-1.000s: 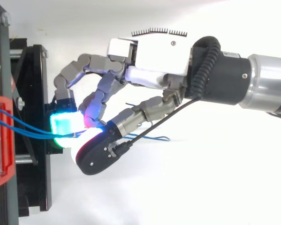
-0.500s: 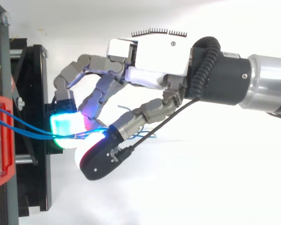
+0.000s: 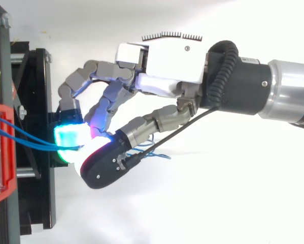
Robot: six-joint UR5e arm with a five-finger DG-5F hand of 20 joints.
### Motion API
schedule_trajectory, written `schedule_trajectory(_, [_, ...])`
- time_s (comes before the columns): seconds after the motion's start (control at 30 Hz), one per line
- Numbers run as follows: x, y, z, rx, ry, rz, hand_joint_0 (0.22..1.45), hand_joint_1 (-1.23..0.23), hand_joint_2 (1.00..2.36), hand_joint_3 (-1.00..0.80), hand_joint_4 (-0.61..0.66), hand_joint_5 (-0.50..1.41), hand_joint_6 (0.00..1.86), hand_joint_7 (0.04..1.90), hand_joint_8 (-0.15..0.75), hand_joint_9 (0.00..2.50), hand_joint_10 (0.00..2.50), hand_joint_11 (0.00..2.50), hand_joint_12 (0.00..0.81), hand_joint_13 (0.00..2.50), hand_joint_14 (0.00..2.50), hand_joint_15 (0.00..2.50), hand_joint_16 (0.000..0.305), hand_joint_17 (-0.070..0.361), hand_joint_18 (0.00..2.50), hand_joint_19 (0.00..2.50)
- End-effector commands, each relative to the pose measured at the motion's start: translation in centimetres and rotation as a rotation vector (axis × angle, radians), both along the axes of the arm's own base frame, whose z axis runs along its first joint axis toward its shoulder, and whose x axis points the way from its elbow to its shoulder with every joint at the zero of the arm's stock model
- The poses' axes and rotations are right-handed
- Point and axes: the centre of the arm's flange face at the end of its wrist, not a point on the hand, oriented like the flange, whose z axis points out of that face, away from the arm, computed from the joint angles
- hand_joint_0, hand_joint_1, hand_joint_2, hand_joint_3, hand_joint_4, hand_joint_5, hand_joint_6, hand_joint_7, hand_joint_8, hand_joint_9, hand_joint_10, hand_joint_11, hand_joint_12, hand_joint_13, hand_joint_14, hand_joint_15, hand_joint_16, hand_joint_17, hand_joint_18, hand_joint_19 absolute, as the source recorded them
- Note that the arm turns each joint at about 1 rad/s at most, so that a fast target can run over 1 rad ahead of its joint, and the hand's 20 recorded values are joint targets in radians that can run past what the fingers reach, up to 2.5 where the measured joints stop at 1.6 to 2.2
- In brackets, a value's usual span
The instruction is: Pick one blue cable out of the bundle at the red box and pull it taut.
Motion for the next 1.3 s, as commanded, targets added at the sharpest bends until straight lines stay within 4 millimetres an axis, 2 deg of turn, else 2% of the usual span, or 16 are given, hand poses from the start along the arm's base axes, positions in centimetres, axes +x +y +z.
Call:
schedule_trajectory(0.0, [0.0,0.0,0.0,0.0,0.0,0.0,0.48,-0.67,1.0,-0.5,-0.13,-0.21,0.95,0.97,0.189,1.12,0.24,1.39,0.388,0.83,0.02,0.6,0.052,0.117,0.75,0.47])
schedule_trajectory(0.1, [0.0,0.0,0.0,0.0,0.0,0.0,0.52,-0.68,1.0,-0.5,-0.13,-0.21,0.94,1.0,0.18,1.13,0.16,1.45,0.379,0.83,0.02,0.61,0.05,0.112,0.73,0.48])
schedule_trajectory(0.23, [0.0,0.0,0.0,0.0,0.0,0.0,0.64,-0.71,1.0,-0.5,-0.17,-0.19,0.94,1.02,0.143,1.2,0.07,1.51,0.359,0.87,0.02,0.6,0.044,0.099,0.76,0.47])
schedule_trajectory(0.37, [-0.01,-0.01,0.0,0.0,0.0,-0.002,0.74,-0.78,1.0,-0.5,-0.31,-0.18,0.94,1.14,0.139,1.22,0.07,1.5,0.351,0.89,0.02,0.59,0.043,0.096,0.79,0.43])
schedule_trajectory(0.4, [-0.01,-0.01,0.0,0.0,0.0,-0.002,0.74,-0.78,1.0,-0.5,-0.31,-0.18,0.94,1.15,0.14,1.22,0.07,1.51,0.347,0.89,0.02,0.59,0.042,0.096,0.79,0.42])
schedule_trajectory(0.47, [-0.01,-0.01,0.0,0.0,0.0,-0.002,0.78,-0.82,1.0,-0.5,-0.33,-0.19,0.94,1.3,0.139,1.22,0.06,1.51,0.343,0.88,0.02,0.58,0.042,0.094,0.8,0.41])
schedule_trajectory(0.63, [0.0,0.0,0.0,0.0,0.0,0.0,0.8,-0.84,1.0,-0.5,-0.38,-0.19,0.95,1.33,0.131,1.21,0.02,1.5,0.336,0.87,0.02,0.58,0.041,0.092,0.79,0.38])
schedule_trajectory(0.73, [0.0,0.0,0.0,0.0,0.0,0.0,0.81,-0.85,1.0,-0.5,-0.36,-0.2,0.96,1.27,0.121,1.17,0.02,1.47,0.329,0.84,0.02,0.56,0.04,0.091,0.77,0.36])
schedule_trajectory(0.87, [0.0,0.0,0.0,0.0,0.0,0.0,0.8,-0.86,1.0,-0.5,-0.29,-0.22,0.96,1.1,0.109,1.07,0.03,1.44,0.327,0.79,0.02,0.55,0.041,0.091,0.74,0.33])
schedule_trajectory(1.07, [0.0,0.0,0.0,0.0,0.0,0.0,0.79,-0.87,1.0,-0.5,-0.26,-0.23,0.96,1.05,0.097,0.98,0.06,1.41,0.329,0.76,0.02,0.54,0.041,0.091,0.7,0.31])
schedule_trajectory(1.27, [0.0,0.0,0.0,0.001,0.0,0.0,0.73,-0.95,1.0,-0.5,-0.23,-0.25,0.96,1.03,0.096,0.91,0.03,1.39,0.326,0.72,0.02,0.53,0.041,0.092,0.68,0.3])
